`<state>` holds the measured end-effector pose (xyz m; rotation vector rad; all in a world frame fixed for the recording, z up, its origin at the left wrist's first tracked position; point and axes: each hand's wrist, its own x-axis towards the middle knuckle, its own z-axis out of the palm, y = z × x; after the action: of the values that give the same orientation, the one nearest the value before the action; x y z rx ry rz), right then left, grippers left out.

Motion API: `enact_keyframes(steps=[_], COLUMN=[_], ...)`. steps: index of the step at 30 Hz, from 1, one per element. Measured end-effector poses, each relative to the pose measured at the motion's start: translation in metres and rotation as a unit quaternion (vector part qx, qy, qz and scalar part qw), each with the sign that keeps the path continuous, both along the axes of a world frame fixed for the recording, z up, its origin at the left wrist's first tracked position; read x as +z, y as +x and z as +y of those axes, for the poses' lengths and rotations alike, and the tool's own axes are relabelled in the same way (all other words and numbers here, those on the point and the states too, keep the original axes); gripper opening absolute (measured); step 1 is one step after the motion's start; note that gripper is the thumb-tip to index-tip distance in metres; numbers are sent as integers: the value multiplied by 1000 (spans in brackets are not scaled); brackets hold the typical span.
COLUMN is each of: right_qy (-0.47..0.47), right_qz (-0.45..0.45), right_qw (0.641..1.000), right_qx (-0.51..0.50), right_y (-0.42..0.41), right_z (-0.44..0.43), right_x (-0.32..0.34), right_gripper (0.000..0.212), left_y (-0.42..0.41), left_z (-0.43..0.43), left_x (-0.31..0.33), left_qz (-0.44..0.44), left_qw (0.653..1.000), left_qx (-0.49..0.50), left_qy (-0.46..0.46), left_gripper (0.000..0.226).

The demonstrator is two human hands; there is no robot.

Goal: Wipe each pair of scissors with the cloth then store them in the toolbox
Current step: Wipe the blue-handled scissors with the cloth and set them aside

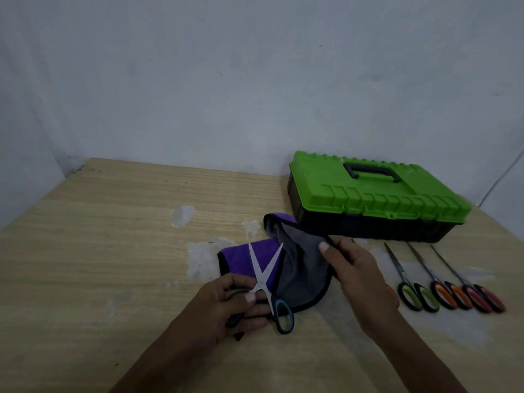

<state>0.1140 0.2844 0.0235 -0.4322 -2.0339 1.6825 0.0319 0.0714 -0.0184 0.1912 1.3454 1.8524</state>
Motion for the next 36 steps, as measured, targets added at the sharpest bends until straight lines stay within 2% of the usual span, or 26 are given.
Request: enact_keyframes(steps=[3, 5, 10, 16, 21, 36], right_qy=[101, 123, 40, 67, 28, 82], right_qz=[26, 40, 72, 33, 44, 62], right_qw=[994, 992, 996, 997, 998, 995], right_qx=[15, 4, -35, -29, -40, 3], right_y=[-4, -8, -15, -9, -7, 1], right_z=[-17, -21, -15, -17, -18, -32], right_x=[5, 9, 14, 2, 5, 16], right_gripper=[19, 19, 22, 22, 24, 26], left_y=[-1, -1, 2, 2, 2, 6], left_z=[0, 0, -1, -1, -2, -2], left_x=[-1, -1, 0, -1, 0, 5], left_qz=[-7, -4, 27, 27, 25, 3], left_qw=[1000, 1000, 1000, 999, 999, 998], left_qx=[0, 0, 4, 22, 39, 50], left_qy=[-3, -4, 2, 13, 27, 34], left_gripper=[23, 23, 19, 20, 22, 22])
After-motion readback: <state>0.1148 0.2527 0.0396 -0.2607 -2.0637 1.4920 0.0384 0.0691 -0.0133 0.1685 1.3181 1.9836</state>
